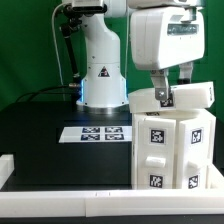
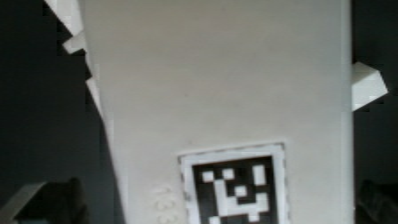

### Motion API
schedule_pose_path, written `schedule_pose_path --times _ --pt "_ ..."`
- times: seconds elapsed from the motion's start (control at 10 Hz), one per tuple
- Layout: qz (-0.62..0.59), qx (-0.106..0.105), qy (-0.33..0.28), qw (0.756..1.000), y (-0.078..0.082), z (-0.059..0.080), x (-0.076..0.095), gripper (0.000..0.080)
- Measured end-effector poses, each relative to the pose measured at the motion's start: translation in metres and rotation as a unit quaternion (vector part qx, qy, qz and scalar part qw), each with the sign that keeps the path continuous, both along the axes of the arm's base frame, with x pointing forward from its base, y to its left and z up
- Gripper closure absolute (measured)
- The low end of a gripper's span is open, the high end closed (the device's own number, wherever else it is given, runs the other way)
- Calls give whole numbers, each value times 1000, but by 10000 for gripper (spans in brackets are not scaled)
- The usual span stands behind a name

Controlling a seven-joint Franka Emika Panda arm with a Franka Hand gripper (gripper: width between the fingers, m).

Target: Assemble cabinet

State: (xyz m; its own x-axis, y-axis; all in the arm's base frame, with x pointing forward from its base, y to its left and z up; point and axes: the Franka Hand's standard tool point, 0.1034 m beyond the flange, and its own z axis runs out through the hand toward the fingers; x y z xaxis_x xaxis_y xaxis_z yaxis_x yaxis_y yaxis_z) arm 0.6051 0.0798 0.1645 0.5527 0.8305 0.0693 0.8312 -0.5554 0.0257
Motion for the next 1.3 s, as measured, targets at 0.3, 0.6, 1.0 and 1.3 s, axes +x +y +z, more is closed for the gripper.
schedule_pose_path --times 0.3,0.6,1.0,1.3 --pt "-24 1 1 1000 -1 0 0 242" --pt "-146 10 -4 989 2 0 2 242" --pt "-344 28 -4 939 5 -1 4 242" --pt "-437 36 -4 899 5 -1 5 241"
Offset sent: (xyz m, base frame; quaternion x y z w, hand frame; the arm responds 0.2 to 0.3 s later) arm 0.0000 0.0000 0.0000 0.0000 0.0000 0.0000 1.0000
